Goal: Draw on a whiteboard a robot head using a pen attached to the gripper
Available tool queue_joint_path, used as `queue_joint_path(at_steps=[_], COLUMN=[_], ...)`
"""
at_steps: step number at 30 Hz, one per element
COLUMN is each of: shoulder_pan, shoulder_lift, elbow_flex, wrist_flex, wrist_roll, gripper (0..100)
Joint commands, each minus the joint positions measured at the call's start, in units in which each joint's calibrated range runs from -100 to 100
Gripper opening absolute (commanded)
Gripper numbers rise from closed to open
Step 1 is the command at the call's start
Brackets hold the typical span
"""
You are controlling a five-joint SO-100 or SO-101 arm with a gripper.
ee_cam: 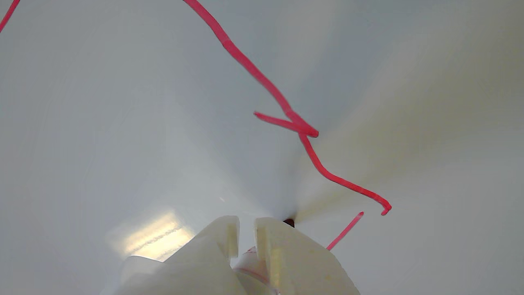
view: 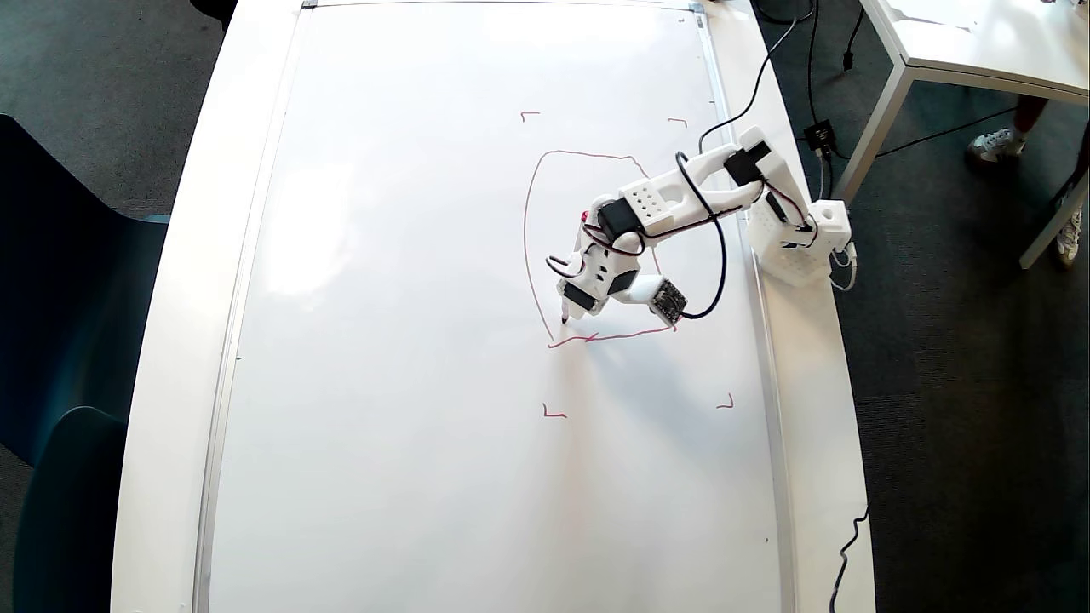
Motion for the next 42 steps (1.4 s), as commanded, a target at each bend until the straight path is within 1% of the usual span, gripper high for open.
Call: queue_joint_path(at_steps=[1, 4, 13, 21, 24, 36, 42], shoulder_pan=[-0.7, -0.7, -0.6, -0.1, 1.3, 9.6, 10.2], shoulder_lift=[-1.3, -3.6, -10.5, -11.0, -11.0, -10.3, -10.1], elbow_flex=[3.0, 4.8, 15.3, 15.6, 15.6, 15.7, 15.2], wrist_flex=[0.7, 3.7, 4.0, 4.1, 4.1, 4.2, 4.1], wrist_roll=[0.0, -0.1, 0.1, 0.3, 0.4, 3.7, 3.5], gripper=[1, 1, 1, 1, 1, 1, 1])
